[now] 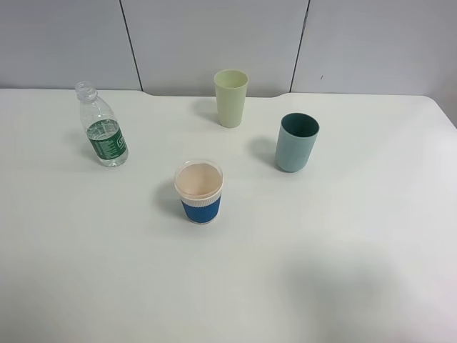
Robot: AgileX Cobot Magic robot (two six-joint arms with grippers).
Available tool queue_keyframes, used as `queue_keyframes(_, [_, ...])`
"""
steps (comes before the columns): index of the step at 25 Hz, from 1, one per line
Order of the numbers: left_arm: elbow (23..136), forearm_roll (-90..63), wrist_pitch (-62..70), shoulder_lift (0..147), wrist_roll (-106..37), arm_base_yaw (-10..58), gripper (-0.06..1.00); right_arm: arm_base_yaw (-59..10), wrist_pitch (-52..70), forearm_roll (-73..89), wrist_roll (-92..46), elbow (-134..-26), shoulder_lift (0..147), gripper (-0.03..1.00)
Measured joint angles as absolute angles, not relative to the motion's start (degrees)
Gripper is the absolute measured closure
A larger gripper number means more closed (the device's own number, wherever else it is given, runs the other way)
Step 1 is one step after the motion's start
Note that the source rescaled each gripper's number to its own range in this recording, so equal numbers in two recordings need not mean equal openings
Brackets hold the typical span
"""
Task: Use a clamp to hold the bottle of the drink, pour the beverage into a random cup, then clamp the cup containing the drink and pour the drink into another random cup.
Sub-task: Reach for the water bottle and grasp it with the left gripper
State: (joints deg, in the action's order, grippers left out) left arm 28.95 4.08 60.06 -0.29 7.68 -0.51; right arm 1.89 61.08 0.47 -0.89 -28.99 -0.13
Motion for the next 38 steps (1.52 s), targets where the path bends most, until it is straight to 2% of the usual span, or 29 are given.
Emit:
queue_keyframes(18, [29.0,4.1,60.1,-0.1,7.7,-0.5,-0.06,1.9,61.1,0.5,-0.9,-29.0,-0.1,-0.03])
queue_keyframes(22, [29.9,3.4,58.9,4.4,7.7,-0.5,-0.06,1.9,61.1,0.5,-0.9,-29.0,-0.1,-0.03])
queue_keyframes(27, [32.7,2.9,51.4,14.3,5.7,-0.4,-0.06,1.9,61.1,0.5,-0.9,-29.0,-0.1,-0.03])
queue_keyframes(32, [32.9,2.6,45.2,24.4,4.5,5.1,-0.06,1.9,61.1,0.5,-0.9,-29.0,-0.1,-0.03])
queue_keyframes(38, [32.9,3.8,43.9,35.7,2.1,14.8,-0.06,1.9,61.1,0.5,-0.9,-29.0,-0.1,-0.03])
